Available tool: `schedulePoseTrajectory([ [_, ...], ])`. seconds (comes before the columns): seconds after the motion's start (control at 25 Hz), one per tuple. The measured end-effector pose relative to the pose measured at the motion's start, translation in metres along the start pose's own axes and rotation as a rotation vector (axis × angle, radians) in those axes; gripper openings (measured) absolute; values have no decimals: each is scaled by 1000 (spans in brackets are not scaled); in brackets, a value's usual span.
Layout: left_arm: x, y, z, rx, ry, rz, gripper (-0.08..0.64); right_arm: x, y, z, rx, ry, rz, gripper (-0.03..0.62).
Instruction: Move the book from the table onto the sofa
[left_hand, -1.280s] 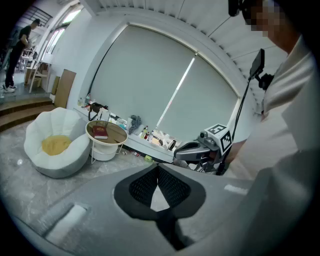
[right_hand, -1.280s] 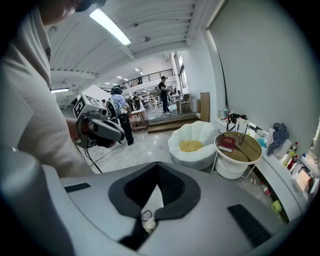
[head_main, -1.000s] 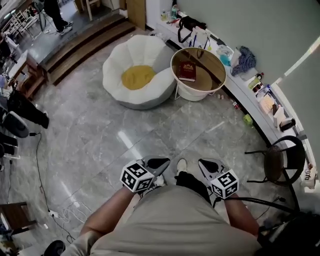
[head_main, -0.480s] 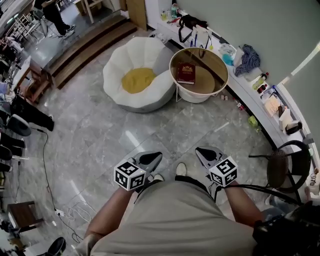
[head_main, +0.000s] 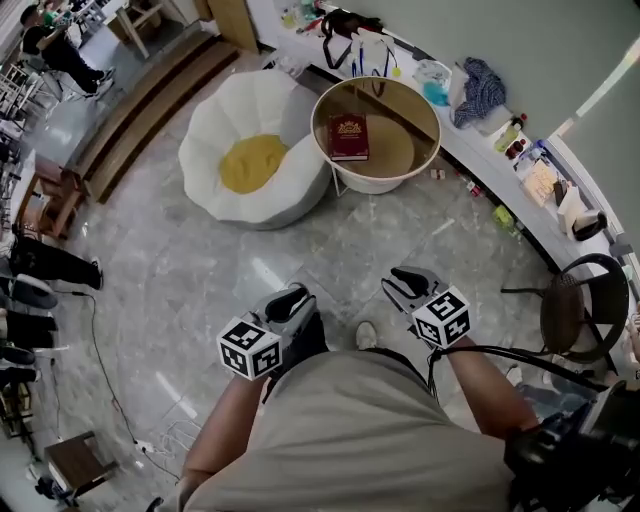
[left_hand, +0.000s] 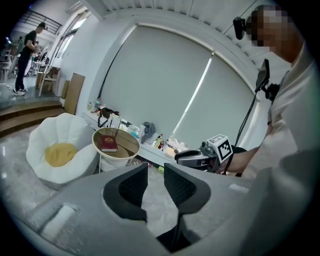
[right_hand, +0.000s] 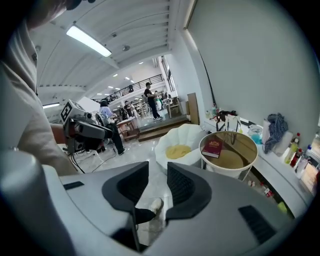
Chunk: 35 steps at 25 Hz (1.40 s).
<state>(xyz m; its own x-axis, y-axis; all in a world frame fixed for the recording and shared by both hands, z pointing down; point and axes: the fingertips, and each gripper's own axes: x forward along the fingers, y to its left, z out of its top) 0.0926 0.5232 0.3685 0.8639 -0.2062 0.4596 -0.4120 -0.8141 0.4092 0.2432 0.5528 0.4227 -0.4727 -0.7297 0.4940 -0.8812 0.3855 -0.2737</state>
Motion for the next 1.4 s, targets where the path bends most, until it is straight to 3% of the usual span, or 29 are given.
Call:
schedulePoseTrajectory([
  [0.16,27,48,25,-1,10,-53,98,28,-32,17,41,4,-71,118],
  [0.52,58,185,100,46,96,-203,115,128,-76,87,230,-33,-227,118],
  [0.68,67,250,132,66,119,-215,115,170,-94,115,302,-57,-289,117],
  [0.88,104,299,149,28,144,-226,115,207,-126,127,338,-21,-304,117],
  [1.08,169,341,151,-41,200,-216,116,248,-200,126,380,20,-294,117],
  [1.4,300,417,147,-176,301,-140,123,337,-365,94,452,130,-246,117],
])
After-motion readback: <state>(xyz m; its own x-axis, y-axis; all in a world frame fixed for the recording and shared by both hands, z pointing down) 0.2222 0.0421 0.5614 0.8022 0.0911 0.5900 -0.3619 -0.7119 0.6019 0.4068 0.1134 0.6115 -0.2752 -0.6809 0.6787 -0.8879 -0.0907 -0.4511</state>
